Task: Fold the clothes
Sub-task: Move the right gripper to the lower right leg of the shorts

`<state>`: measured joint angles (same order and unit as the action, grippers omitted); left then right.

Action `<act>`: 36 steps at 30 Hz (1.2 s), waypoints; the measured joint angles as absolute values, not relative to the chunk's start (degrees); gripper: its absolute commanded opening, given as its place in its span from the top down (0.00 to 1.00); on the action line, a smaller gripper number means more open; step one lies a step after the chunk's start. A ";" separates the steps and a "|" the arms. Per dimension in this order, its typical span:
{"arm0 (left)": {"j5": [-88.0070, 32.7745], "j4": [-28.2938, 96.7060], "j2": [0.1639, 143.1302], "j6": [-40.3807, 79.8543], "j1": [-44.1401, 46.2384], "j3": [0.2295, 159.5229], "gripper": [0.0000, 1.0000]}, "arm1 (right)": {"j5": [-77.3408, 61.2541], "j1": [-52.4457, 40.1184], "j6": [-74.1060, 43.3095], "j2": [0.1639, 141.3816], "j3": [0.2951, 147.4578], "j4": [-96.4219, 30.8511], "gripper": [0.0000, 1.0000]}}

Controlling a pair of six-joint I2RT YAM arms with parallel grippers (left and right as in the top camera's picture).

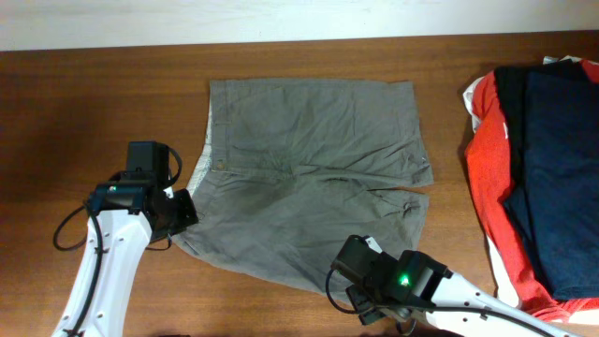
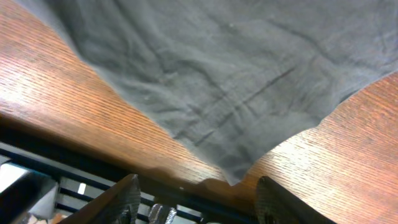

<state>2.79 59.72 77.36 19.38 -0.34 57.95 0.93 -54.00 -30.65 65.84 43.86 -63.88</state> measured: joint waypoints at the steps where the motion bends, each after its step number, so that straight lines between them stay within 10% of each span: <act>1: 2.79 59.72 77.36 19.38 -0.34 57.95 0.99 | 1.37 -54.00 -30.94 66.11 43.62 -63.26 0.59; 10: 2.79 58.89 77.36 19.40 -0.34 57.95 0.98 | -2.92 -53.76 -27.83 70.59 38.57 -54.41 0.53; 12: 2.76 58.85 77.36 19.55 -0.34 57.95 0.98 | -3.57 -53.67 -18.79 70.67 41.36 -53.84 0.37; 15: 2.09 58.85 77.36 19.55 -0.34 57.95 0.98 | -0.60 -53.67 -10.76 70.67 43.86 -53.71 0.71; 28: 1.87 58.43 77.36 19.55 -0.34 57.95 0.98 | 5.65 -53.67 -1.04 73.36 38.76 -47.37 0.48; 29: 1.87 58.19 77.36 19.55 -0.34 57.95 0.98 | 5.08 -53.67 -0.97 73.36 38.76 -47.27 0.34; 36: 1.87 57.56 77.36 19.55 -0.34 57.95 0.98 | 0.14 -53.67 -1.06 73.36 40.10 -45.28 0.34</act>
<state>1.87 57.56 77.36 19.55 -0.34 57.95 0.14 -53.67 -1.06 73.36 40.10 -45.28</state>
